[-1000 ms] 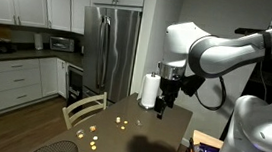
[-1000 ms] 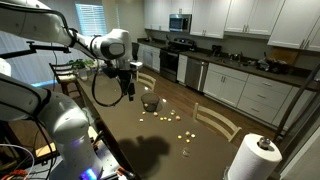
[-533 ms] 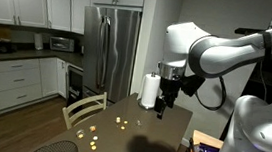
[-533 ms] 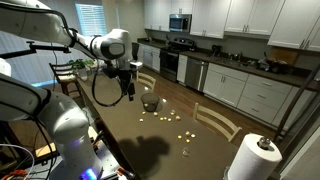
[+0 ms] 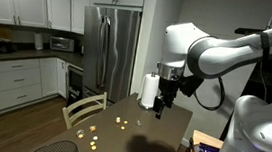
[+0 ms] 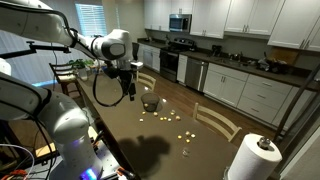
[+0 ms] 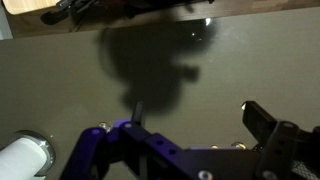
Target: Put one packet in the basket
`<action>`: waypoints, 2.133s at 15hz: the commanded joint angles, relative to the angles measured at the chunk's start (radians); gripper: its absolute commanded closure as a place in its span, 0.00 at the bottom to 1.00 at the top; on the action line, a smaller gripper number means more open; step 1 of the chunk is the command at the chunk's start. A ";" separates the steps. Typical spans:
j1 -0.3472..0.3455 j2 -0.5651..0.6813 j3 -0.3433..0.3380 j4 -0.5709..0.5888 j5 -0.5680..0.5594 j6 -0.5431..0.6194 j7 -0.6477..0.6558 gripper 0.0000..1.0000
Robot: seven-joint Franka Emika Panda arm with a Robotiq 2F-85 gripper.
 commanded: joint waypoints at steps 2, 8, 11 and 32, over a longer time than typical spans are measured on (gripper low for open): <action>0.001 0.119 0.003 0.045 -0.033 0.108 -0.015 0.00; 0.040 0.358 0.001 0.087 -0.018 0.340 -0.065 0.00; 0.070 0.514 -0.022 0.149 -0.004 0.416 -0.140 0.00; 0.093 1.187 -0.043 0.683 0.013 0.413 -0.511 0.00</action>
